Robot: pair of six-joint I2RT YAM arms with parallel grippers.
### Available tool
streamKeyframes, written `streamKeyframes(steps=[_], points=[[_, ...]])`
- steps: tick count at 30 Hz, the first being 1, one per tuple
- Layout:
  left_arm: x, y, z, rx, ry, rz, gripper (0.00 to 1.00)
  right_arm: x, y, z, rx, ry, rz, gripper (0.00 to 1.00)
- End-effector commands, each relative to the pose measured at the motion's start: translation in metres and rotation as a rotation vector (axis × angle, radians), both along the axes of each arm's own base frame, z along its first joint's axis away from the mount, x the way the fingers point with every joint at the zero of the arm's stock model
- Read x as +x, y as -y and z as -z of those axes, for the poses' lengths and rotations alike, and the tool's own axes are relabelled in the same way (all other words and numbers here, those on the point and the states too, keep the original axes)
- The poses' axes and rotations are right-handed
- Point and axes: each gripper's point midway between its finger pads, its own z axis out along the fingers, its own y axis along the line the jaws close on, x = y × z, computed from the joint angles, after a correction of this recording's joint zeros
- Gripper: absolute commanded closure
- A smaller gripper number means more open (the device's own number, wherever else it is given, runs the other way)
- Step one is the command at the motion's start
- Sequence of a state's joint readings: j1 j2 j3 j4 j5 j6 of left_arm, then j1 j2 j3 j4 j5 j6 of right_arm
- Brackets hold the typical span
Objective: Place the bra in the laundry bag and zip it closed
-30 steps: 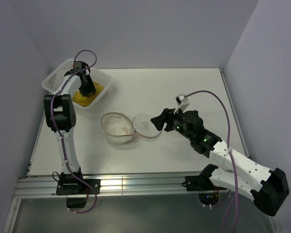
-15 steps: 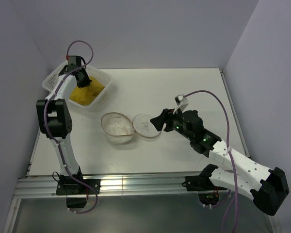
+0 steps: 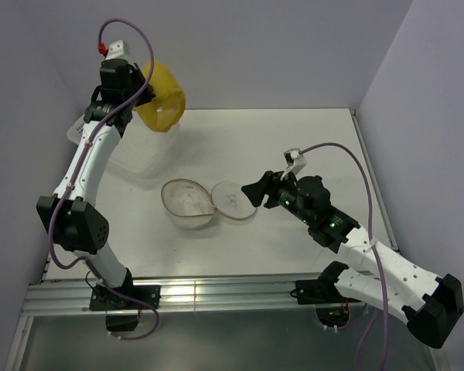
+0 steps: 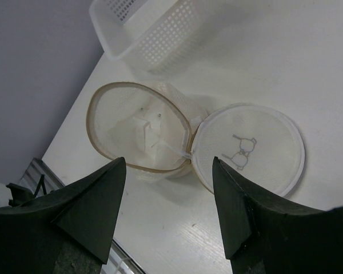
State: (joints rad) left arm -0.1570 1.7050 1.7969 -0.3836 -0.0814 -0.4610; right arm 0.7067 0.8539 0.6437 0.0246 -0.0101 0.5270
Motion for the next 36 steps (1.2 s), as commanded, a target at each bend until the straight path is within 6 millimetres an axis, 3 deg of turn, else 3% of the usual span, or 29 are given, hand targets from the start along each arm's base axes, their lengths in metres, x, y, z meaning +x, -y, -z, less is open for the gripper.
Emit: streamKeyframes(steps=[1, 2, 5, 9, 10, 12, 15, 16, 17, 19, 21, 23, 24, 25, 27, 28, 29, 30, 31, 32, 33, 34, 35, 36], points=[[-0.011, 0.060, -0.069, -0.068, 0.160, 0.173, 1.00, 0.002, 0.008, -0.045, 0.063, 0.087, 0.047, 0.31], [-0.018, 0.084, -0.079, -0.089, 0.184, 0.231, 1.00, 0.001, 0.010, -0.048, 0.069, 0.096, 0.053, 0.31], [-0.027, 0.134, -0.100, -0.145, 0.222, 0.372, 1.00, -0.002, 0.017, -0.059, 0.096, 0.118, 0.077, 0.31], [-0.034, 0.202, -0.099, -0.169, 0.222, 0.528, 1.00, -0.006, 0.029, -0.071, 0.130, 0.146, 0.118, 0.31], [-0.031, 0.218, -0.084, -0.167, 0.196, 0.556, 1.00, -0.008, 0.034, -0.069, 0.129, 0.142, 0.131, 0.32], [-0.043, 0.252, -0.078, -0.186, 0.188, 0.624, 1.00, -0.008, 0.042, -0.071, 0.138, 0.149, 0.170, 0.32], [-0.053, 0.296, -0.040, -0.199, 0.115, 0.693, 0.97, -0.010, 0.055, -0.073, 0.155, 0.163, 0.216, 0.32], [-0.053, 0.309, -0.019, -0.195, 0.076, 0.716, 0.66, -0.011, 0.058, -0.072, 0.154, 0.161, 0.227, 0.32], [-0.066, 0.326, 0.000, -0.188, 0.020, 0.769, 0.50, -0.011, 0.060, -0.071, 0.146, 0.162, 0.237, 0.32], [-0.069, 0.342, 0.032, -0.162, -0.060, 0.794, 0.01, -0.007, 0.064, -0.064, 0.114, 0.146, 0.265, 0.32], [-0.078, 0.345, 0.052, -0.138, -0.123, 0.809, 0.01, -0.004, 0.067, -0.058, 0.085, 0.133, 0.285, 0.32], [-0.087, 0.334, 0.036, -0.139, -0.092, 0.798, 0.01, -0.001, 0.068, -0.051, 0.060, 0.123, 0.301, 0.34], [-0.089, 0.324, 0.046, -0.118, -0.105, 0.758, 0.01, 0.001, 0.069, -0.050, 0.054, 0.122, 0.310, 0.37], [-0.094, 0.311, 0.009, -0.129, -0.019, 0.729, 0.01, 0.003, 0.070, -0.047, 0.041, 0.115, 0.324, 0.41], [-0.100, 0.294, 0.000, -0.118, 0.007, 0.681, 0.01, 0.007, 0.070, -0.043, 0.019, 0.110, 0.333, 0.58], [-0.109, 0.277, -0.031, -0.130, 0.072, 0.642, 0.01, 0.011, 0.070, -0.039, 0.000, 0.099, 0.340, 0.62], [-0.113, 0.268, -0.035, -0.138, 0.080, 0.617, 0.01, 0.015, 0.071, -0.035, -0.013, 0.091, 0.351, 0.70], [-0.120, 0.260, -0.019, -0.128, 0.048, 0.598, 0.01, 0.021, 0.070, -0.030, -0.040, 0.075, 0.355, 0.74], [-0.135, 0.243, -0.047, -0.158, 0.112, 0.579, 0.01, 0.024, 0.070, -0.026, -0.055, 0.064, 0.359, 0.77], [-0.145, 0.238, -0.047, -0.184, 0.112, 0.575, 0.01, 0.029, 0.070, -0.022, -0.072, 0.052, 0.360, 0.80], [-0.154, 0.230, -0.021, -0.177, 0.070, 0.570, 0.01, 0.038, 0.066, -0.015, -0.100, 0.028, 0.356, 0.81], [-0.173, 0.217, -0.047, -0.214, 0.136, 0.575, 0.01, 0.042, 0.065, -0.011, -0.117, 0.012, 0.352, 0.83], [-0.181, 0.211, -0.042, -0.213, 0.134, 0.578, 0.01, 0.047, 0.064, -0.008, -0.133, -0.001, 0.350, 0.83], [-0.188, 0.206, -0.024, -0.196, 0.104, 0.583, 0.01, 0.061, 0.065, -0.002, -0.153, -0.026, 0.361, 0.84]])
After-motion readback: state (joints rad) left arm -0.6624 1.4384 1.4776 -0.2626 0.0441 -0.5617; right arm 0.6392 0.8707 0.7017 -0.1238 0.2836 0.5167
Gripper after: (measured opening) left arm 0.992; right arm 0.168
